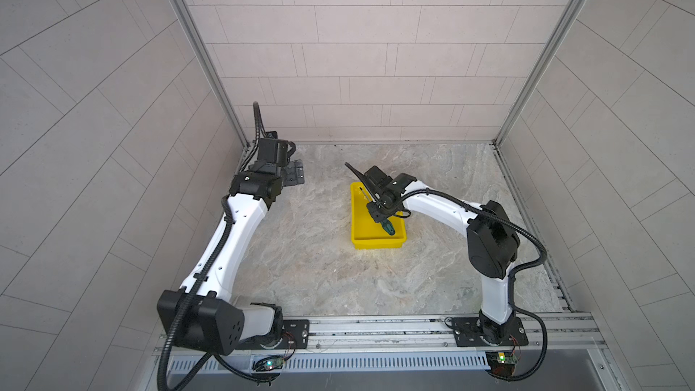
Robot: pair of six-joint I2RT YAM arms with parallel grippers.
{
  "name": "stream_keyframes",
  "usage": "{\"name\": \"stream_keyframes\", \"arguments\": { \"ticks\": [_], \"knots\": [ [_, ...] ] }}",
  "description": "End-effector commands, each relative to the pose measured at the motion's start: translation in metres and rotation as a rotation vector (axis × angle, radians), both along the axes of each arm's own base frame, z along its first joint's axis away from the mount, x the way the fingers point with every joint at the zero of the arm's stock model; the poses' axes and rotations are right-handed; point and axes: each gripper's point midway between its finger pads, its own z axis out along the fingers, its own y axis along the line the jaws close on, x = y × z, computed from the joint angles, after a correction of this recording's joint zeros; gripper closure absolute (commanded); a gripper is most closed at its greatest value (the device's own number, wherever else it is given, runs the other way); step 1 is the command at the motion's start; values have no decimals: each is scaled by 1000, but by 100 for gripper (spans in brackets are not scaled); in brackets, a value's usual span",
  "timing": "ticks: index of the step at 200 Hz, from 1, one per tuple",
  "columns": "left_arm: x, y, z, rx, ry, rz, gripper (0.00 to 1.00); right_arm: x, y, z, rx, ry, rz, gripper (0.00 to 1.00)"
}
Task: Put the screwdriver in the bin
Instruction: 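Lift the screwdriver with the right gripper and carry it over the bin, then lower the screwdriver into the bin and open the right gripper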
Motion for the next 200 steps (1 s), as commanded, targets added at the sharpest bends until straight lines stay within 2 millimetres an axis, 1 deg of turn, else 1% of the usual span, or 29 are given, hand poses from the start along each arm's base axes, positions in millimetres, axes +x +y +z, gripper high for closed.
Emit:
{"name": "stream_keyframes", "arguments": {
  "ticks": [1, 24, 42, 55, 68, 79, 92, 110, 124, 151, 180, 200],
  "knots": [
    [-4, 1, 10, -5, -22, -3, 0, 9, 4, -3, -5, -28, -7, 100],
    [-5, 9, 11, 11, -46, 37, 0, 10, 4, -17, -26, -13, -8, 100],
    [-6, 3, 14, -7, -44, 8, 0, 13, 2, -25, -45, -17, -15, 100],
    [-5, 5, 12, 1, -40, 16, 0, 14, 4, -30, -48, -7, -12, 100],
    [-5, 6, 11, 2, -34, 21, 0, 14, 4, -35, -56, 1, -10, 98],
    [-4, 3, 11, -7, -29, 8, 0, 15, 4, -37, -61, 0, -12, 96],
    [-5, 3, 11, -5, -34, 10, 0, 15, 4, -40, -63, 3, -11, 91],
    [-5, 6, 11, 1, -37, 20, 0, 15, 4, -40, -67, 3, -9, 84],
    [-5, 4, 11, -2, -35, 12, 0, 16, 2, -41, -77, -5, -9, 79],
    [-9, 9, 16, 9, -66, 44, 0, 17, 3, -41, -86, 2, 5, 67],
    [-13, 14, 20, 35, -100, 70, 0, 17, 2, -36, -88, -6, 8, 63],
    [-16, 15, 23, 55, -116, 80, 0, 18, 2, -22, -76, -30, 13, 63]
  ]
}}
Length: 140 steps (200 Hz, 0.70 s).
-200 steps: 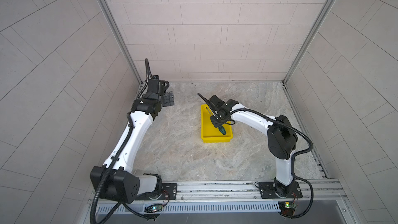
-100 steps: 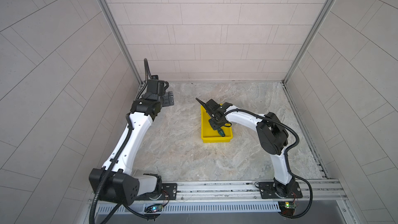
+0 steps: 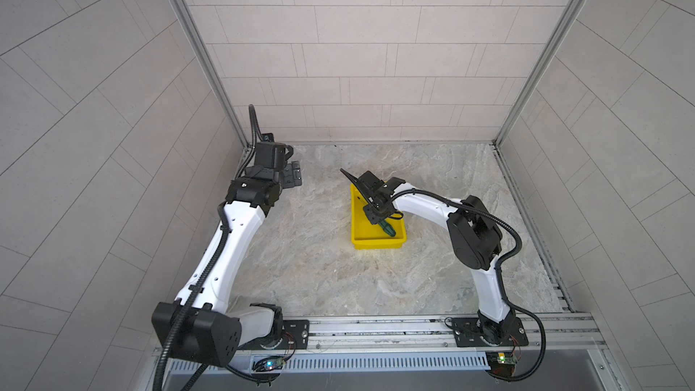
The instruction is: Put the screwdriver in the bin
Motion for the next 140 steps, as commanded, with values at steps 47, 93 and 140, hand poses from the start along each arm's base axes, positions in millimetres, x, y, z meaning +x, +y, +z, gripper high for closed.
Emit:
{"name": "stream_keyframes", "arguments": {
  "ticks": [47, 93, 140],
  "knots": [
    [-6, -8, 15, 36, -68, 1, 0, -5, -8, 70, 46, -113, 28, 63],
    [-4, -27, 5, 13, -65, -101, 0, -4, -40, 124, 72, -227, -35, 62],
    [-6, -45, 1, 46, -101, -174, 0, 6, -124, 177, 58, -362, -215, 56]
  ]
}}
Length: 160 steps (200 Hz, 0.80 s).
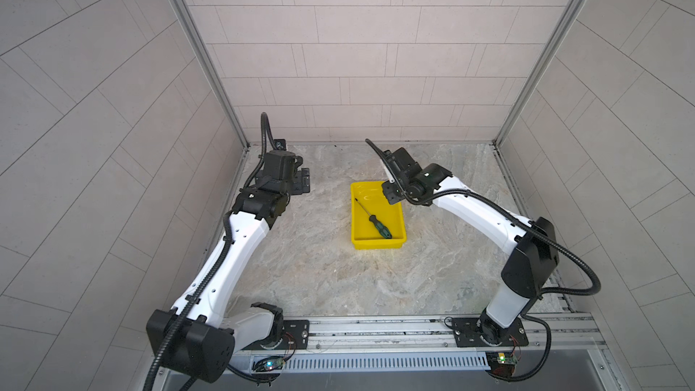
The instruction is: Put the screwdriver in the bin
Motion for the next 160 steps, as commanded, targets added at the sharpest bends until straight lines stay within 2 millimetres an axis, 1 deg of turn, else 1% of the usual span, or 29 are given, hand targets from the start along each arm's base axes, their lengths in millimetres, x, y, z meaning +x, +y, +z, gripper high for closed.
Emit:
{"name": "stream_keyframes", "arguments": {
  "ticks": [1, 19, 27, 29, 31, 33, 34, 35, 37, 39, 54, 71, 90, 95, 113, 131, 134, 141, 160],
  "knots": [
    [-1, -8, 10, 13, -64, -42, 0, 1, -59, 20, -48, -60, -147, 55],
    [0, -11, 8, 13, -78, -53, 0, 1, -106, 33, -4, -113, -275, 52],
    [1, -11, 5, 19, -82, -58, 0, -1, -127, 38, -6, -148, -334, 47],
    [1, -11, 4, 22, -81, -58, 0, -3, -131, 39, -8, -156, -342, 44],
    [1, -11, 3, 23, -83, -61, 0, -3, -136, 40, -12, -164, -355, 36],
    [2, -11, 3, 25, -83, -62, 0, -4, -140, 39, -16, -169, -363, 23],
    [2, -11, 2, 27, -84, -63, 0, -5, -142, 40, -16, -175, -367, 13],
    [2, -12, 2, 29, -85, -64, 0, -5, -144, 41, -16, -181, -372, 8],
    [2, -12, 1, 32, -84, -65, 0, -6, -148, 42, -18, -189, -379, 2],
    [3, -11, 0, 36, -84, -66, 0, -7, -152, 42, -22, -196, -388, 1],
    [7, -8, -6, 52, -92, -47, 0, -16, -178, 44, -39, -256, -466, 0],
    [12, -3, -10, 49, -115, -2, 0, -25, -199, 38, -39, -310, -537, 0],
    [10, 19, -28, 93, -147, 120, 0, -30, -214, 23, -30, -332, -590, 0],
    [9, 24, -35, 110, -156, 139, 0, -31, -217, 18, -33, -330, -594, 0],
    [8, 33, -66, 136, -185, 132, 0, -34, -228, -2, -74, -299, -617, 0],
    [5, 46, -111, 124, -152, 101, 0, -35, -239, -17, -95, -289, -657, 0],
    [7, 48, -112, 122, -165, 100, 0, -35, -241, -19, -95, -292, -663, 0],
    [5, 53, -126, 117, -166, 93, 0, -35, -245, -22, -96, -303, -684, 0],
    [8, 63, -150, 31, -182, 75, 0, -31, -254, -29, -124, -331, -703, 0]
  ]
}}
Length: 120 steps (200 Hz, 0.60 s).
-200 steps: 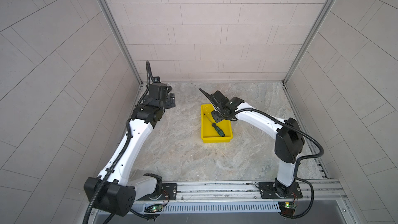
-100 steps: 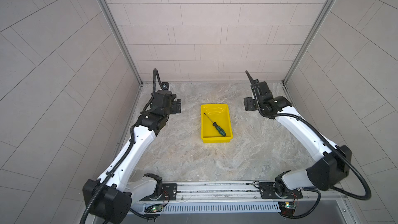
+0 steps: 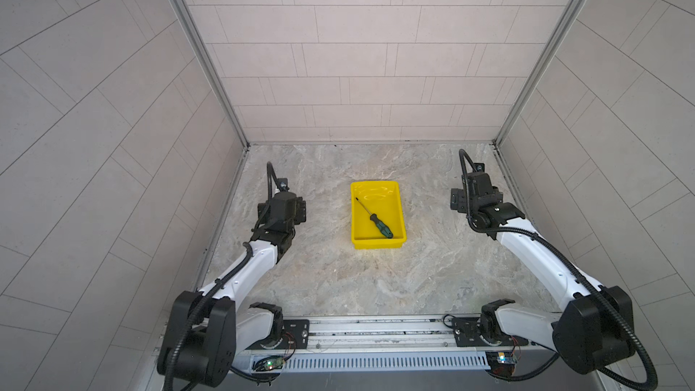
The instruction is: Put the screwdriver in the bin
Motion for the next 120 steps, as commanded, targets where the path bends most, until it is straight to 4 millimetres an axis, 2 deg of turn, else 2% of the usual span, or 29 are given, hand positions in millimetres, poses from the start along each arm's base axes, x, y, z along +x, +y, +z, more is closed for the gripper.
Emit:
{"name": "stream_keyframes", "arguments": {
  "ticks": [1, 39, 59, 73, 108, 120],
  "knots": [
    [24, 3, 15, -85, -180, -55, 0, 10, -15, 6, -36, -85, -65, 0],
    [51, -7, -11, -128, -131, -125, 0, 15, -43, -13, -56, -7, -119, 0],
    [59, -7, -27, -133, -107, -126, 0, 21, -43, -30, -29, 44, -28, 0],
    [57, -8, -26, -131, -114, -134, 0, 24, -43, -40, -28, 46, 5, 0],
    [57, -8, -32, -134, -134, -136, 0, 36, -29, -58, -27, -55, 126, 0],
    [56, -8, -33, -132, -121, -134, 0, 42, -26, -57, -3, -113, 126, 0]
  ]
}}
